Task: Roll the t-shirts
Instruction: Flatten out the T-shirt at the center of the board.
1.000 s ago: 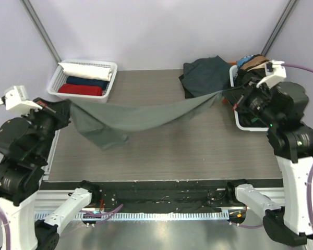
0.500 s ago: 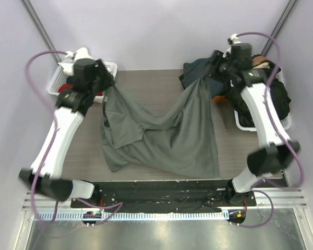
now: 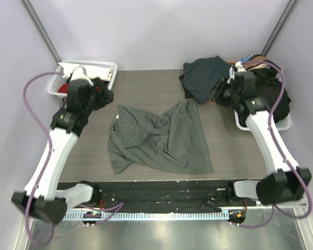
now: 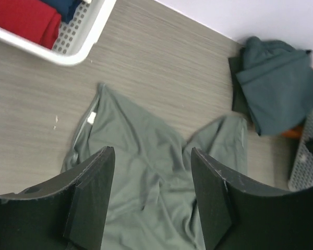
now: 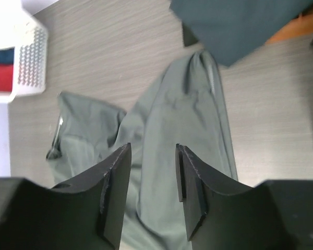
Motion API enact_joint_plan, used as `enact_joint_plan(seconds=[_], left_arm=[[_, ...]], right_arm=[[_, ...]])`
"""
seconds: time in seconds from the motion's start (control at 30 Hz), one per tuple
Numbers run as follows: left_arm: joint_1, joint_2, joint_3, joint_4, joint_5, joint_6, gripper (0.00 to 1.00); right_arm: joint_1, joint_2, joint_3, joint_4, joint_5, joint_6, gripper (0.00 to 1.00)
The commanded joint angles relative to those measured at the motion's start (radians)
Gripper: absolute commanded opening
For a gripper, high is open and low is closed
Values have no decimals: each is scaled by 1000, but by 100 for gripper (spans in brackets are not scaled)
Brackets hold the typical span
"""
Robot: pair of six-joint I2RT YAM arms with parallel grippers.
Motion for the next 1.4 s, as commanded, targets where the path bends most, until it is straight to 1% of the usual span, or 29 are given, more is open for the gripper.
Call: enact_joint_plan(seconds=[0.0, 0.03, 0.07, 0.1, 0.13, 0.2, 0.3, 0.37, 0.47, 0.5, 0.57, 0.6, 0.67, 0.73, 0.77, 0.83, 0.9, 0.93, 1.0, 1.1, 1.2, 1.3, 1.37], left_arm=[[1, -179, -249, -11, 56, -16, 63], [1, -256, -290, -20, 58, -23, 63], [3, -288, -374, -40, 56, -28, 63], [3, -327, -411, -47, 61, -33, 63], [1, -391, -448, -57, 67, -42, 63], [1, -452, -534, -86, 64, -59, 63], [1, -543, -620, -90, 52, -86, 63], [0, -578, -657, -75, 47, -118, 62], [-2, -580, -680, -66, 58, -155, 63], [-2, -577, -691, -52, 46, -184, 63], [-2, -569, -737, -34, 33, -214, 63], [-2, -563, -755, -29, 33, -239, 63], [-2, -560, -804, -6, 24, -270, 63], [-2, -560, -835, 21, 22, -299, 62], [-2, -560, -861, 47, 21, -304, 61], [0, -551, -878, 66, 6, -304, 57], [0, -539, -890, 72, -4, -301, 56], [-2, -526, -896, 72, -5, -300, 56], [-3, -523, -924, 81, -5, -312, 54], [-5, -519, -961, 117, 12, -341, 54], [-5, -506, -988, 140, 9, -339, 52], [-5, -494, -1005, 155, 13, -333, 48], [-3, -488, -1024, 173, 19, -333, 43]], right_arm=[[7, -168, -260, 114, -53, 1, 47], [10, -191, -299, 117, -59, -4, 47], [13, -237, -334, 118, -62, -5, 47], [15, -258, -401, 120, -62, -7, 46], [18, -278, -435, 121, -68, -4, 46], [30, -327, -512, 137, -68, 1, 46], [54, -341, -572, 157, -59, 5, 45], [88, -323, -589, 169, -32, 5, 47], [157, -282, -609, 177, 33, 10, 54], [174, -274, -616, 175, 77, 12, 54], [228, -251, -627, 175, 137, 24, 54], [243, -245, -638, 177, 213, 33, 54], [271, -211, -649, 189, 258, 53, 53], [278, -181, -659, 203, 292, 59, 49], [280, -146, -659, 216, 298, 58, 46], [282, -119, -659, 229, 329, 56, 46], [283, -86, -666, 246, 346, 48, 46], [283, -75, -666, 247, 360, 47, 48], [282, -52, -670, 253, 367, 44, 49], [282, -36, -679, 275, 380, 54, 49], [282, -12, -679, 292, 394, 61, 48], [285, 23, -676, 305, 398, 59, 47], [286, 49, -681, 316, 403, 59, 45]])
